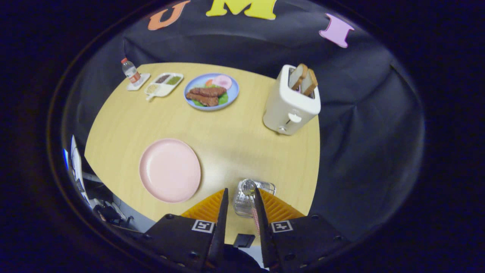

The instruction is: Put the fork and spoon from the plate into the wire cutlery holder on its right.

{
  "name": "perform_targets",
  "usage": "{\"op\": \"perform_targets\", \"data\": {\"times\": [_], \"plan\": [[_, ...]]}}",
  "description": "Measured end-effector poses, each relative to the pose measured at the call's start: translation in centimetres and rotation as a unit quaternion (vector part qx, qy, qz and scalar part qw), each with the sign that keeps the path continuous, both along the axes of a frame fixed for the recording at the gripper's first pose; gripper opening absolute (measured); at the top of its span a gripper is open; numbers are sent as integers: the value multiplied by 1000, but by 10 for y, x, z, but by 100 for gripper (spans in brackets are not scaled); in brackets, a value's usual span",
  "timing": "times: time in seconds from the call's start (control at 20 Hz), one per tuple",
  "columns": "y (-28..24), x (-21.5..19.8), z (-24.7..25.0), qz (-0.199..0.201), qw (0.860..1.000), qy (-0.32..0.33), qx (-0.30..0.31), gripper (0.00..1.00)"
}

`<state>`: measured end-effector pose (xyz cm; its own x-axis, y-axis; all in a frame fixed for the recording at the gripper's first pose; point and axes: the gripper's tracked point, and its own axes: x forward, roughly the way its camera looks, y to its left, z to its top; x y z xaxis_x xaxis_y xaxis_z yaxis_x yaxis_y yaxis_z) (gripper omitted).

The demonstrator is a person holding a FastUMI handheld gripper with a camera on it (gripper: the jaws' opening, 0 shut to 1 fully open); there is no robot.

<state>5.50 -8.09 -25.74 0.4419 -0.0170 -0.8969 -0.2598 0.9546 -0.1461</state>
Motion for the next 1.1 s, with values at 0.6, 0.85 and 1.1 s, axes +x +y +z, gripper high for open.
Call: {"op": "perform_targets", "data": {"times": [0.6,0.85,1.1], "plan": [[106,-58,170,-26,940,-329,81,95],[123,-80,224,-55,888,-440,120,96],[132,-109,237,-88,867,-464,159,96]]}}
